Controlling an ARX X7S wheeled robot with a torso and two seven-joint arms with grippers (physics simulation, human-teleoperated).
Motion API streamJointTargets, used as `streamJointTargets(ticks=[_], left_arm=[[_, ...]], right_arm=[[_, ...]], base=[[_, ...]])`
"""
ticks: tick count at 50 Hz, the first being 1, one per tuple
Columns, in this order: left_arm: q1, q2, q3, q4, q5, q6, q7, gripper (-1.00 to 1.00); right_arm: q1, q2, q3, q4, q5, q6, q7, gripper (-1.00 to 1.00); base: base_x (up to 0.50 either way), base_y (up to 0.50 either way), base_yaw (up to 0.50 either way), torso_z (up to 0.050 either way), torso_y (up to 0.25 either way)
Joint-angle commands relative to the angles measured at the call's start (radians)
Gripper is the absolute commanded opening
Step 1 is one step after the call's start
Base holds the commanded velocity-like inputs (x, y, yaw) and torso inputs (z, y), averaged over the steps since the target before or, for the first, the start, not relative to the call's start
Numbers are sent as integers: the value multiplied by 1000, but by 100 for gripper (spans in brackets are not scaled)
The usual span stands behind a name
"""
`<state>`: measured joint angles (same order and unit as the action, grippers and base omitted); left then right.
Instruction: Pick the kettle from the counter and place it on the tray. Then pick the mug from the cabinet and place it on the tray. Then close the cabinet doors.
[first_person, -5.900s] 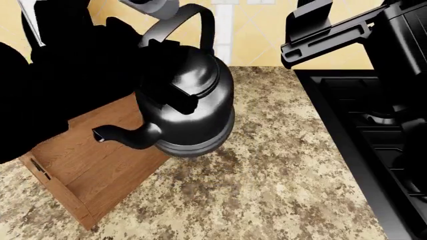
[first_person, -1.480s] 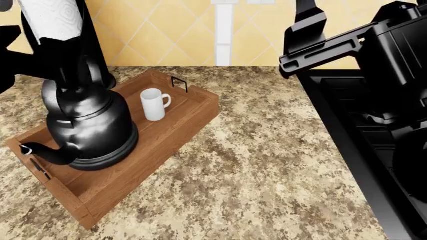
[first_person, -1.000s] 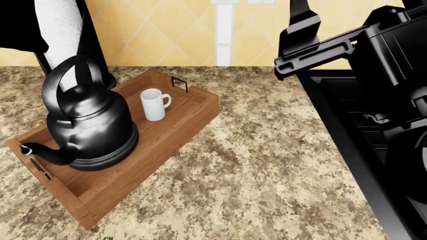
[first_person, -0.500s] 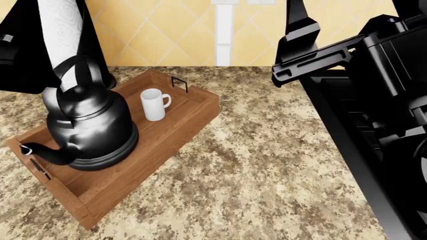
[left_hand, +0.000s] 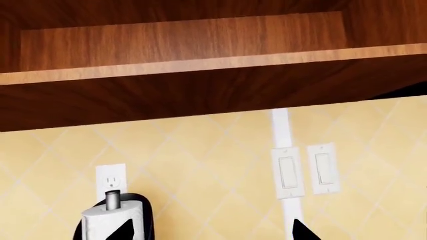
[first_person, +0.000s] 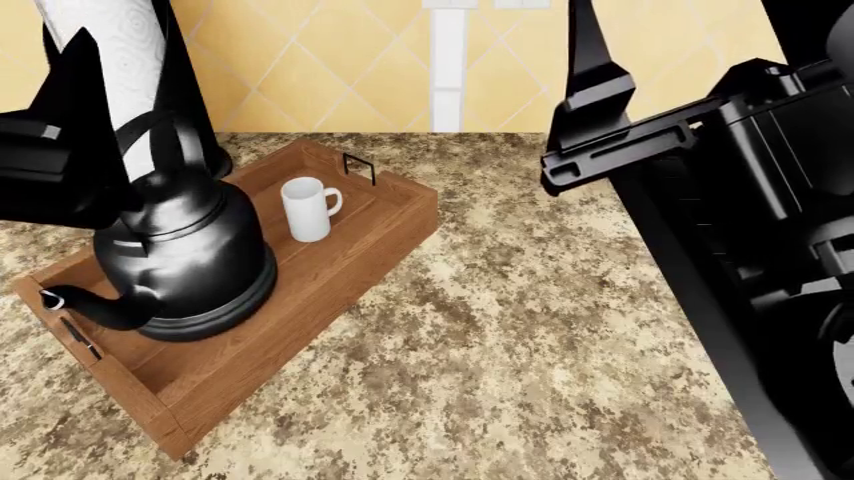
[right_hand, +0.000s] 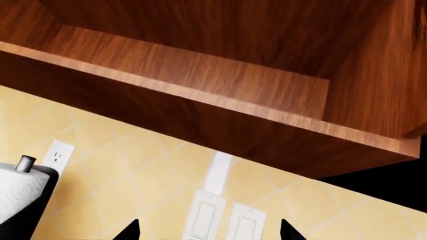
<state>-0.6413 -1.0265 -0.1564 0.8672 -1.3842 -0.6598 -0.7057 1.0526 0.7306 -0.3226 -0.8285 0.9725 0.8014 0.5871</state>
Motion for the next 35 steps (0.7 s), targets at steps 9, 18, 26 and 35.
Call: streamJointTargets(ticks=[9, 18, 26, 35], left_arm=[[94, 46, -40, 24, 122, 46, 56, 100], [125, 45, -51, 34, 144, 52, 68, 100], [131, 43, -53, 29, 142, 55, 76, 100], [115, 38, -44, 31, 136, 53, 74, 100]], right_arm=[[-42, 15, 8, -15, -2, -23, 12, 100], [-83, 21, 7, -19, -26, -50, 9, 100], [-79, 22, 9, -20, -12, -46, 18, 100], [-82, 28, 13, -24, -5, -48, 21, 100]], base=[[0, 0, 0, 0, 0], [0, -11, 0, 0, 0], [0, -184, 0, 0, 0], [0, -122, 0, 0, 0]])
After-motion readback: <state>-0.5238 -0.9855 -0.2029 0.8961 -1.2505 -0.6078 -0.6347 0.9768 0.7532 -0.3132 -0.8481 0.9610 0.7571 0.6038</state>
